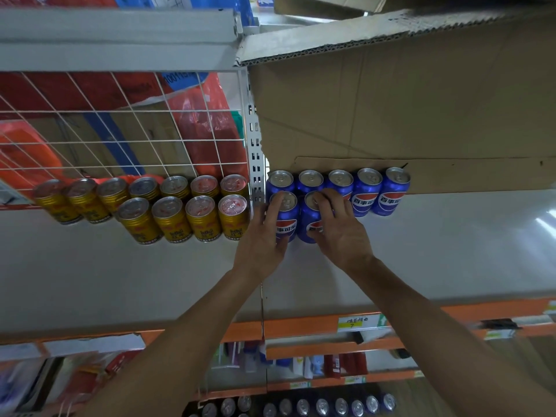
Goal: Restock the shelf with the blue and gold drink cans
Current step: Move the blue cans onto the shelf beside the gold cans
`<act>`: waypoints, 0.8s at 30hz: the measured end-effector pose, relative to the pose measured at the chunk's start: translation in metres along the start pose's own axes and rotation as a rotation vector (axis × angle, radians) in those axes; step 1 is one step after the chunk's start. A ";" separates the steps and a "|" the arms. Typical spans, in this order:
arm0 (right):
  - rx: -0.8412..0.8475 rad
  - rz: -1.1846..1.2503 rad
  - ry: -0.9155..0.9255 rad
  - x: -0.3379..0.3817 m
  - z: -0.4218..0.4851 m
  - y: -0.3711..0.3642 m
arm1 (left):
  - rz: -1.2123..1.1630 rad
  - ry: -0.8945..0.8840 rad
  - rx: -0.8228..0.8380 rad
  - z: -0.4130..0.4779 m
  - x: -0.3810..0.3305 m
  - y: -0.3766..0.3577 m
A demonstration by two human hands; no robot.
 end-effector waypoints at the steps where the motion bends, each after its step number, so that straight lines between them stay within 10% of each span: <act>1: 0.005 -0.022 -0.004 0.001 -0.001 0.000 | 0.001 -0.001 -0.002 -0.003 0.000 0.001; 24: 0.040 0.029 0.152 0.059 -0.097 0.000 | 0.129 0.176 -0.004 -0.138 -0.009 0.025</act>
Point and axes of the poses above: each hand's wrist, its own z-axis towards the middle knuckle, its own y-axis out of the back of the hand, x = y × z, the point moved 5 cm from there along z, towards the middle knuckle, and after that the axes turned 11 degrees about z, right-handed, at the moved point
